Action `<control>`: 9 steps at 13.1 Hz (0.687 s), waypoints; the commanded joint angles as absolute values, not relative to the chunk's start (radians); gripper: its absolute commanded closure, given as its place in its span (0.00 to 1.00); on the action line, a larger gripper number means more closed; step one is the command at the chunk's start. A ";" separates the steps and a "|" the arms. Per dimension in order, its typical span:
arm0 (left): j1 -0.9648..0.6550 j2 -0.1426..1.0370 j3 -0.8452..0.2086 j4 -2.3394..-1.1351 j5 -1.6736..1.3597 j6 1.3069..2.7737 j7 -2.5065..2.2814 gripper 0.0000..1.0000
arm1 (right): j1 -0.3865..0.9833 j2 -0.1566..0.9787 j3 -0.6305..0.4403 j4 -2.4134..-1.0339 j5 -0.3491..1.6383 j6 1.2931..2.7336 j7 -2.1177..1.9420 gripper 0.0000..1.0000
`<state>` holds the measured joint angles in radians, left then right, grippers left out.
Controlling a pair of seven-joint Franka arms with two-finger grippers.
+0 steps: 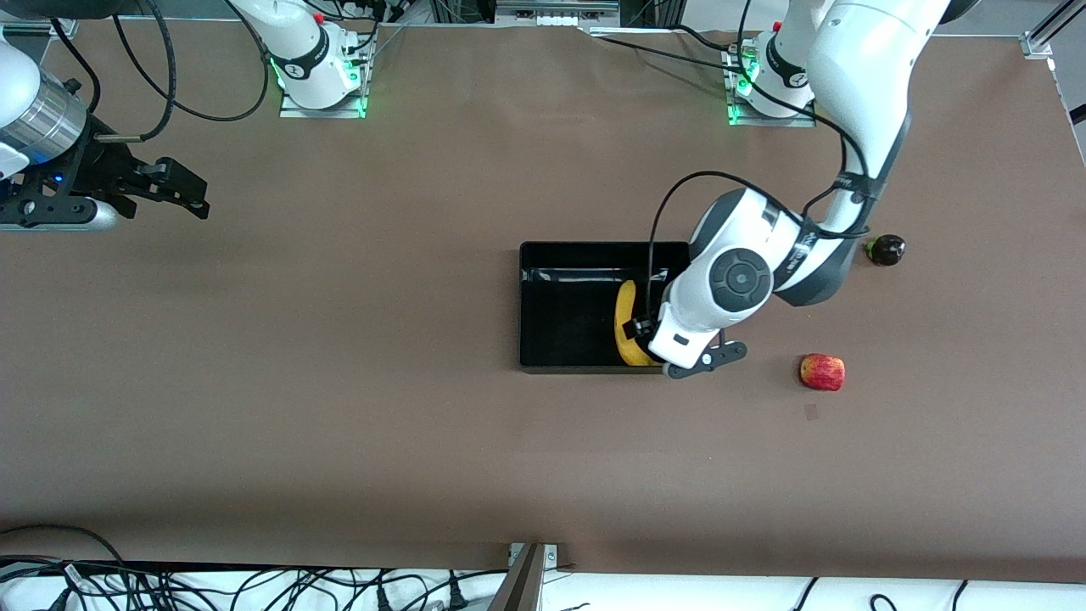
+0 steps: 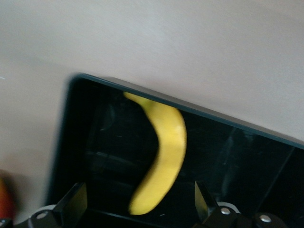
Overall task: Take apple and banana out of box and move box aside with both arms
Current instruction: 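Move the left gripper back into the tray and grasp the banana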
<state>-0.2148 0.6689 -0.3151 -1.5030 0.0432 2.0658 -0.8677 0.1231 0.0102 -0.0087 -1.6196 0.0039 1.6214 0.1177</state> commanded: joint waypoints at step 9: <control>-0.264 0.840 -0.311 -1.568 0.207 2.311 -1.038 0.00 | 0.123 0.012 -0.009 -1.606 0.018 1.612 0.106 0.00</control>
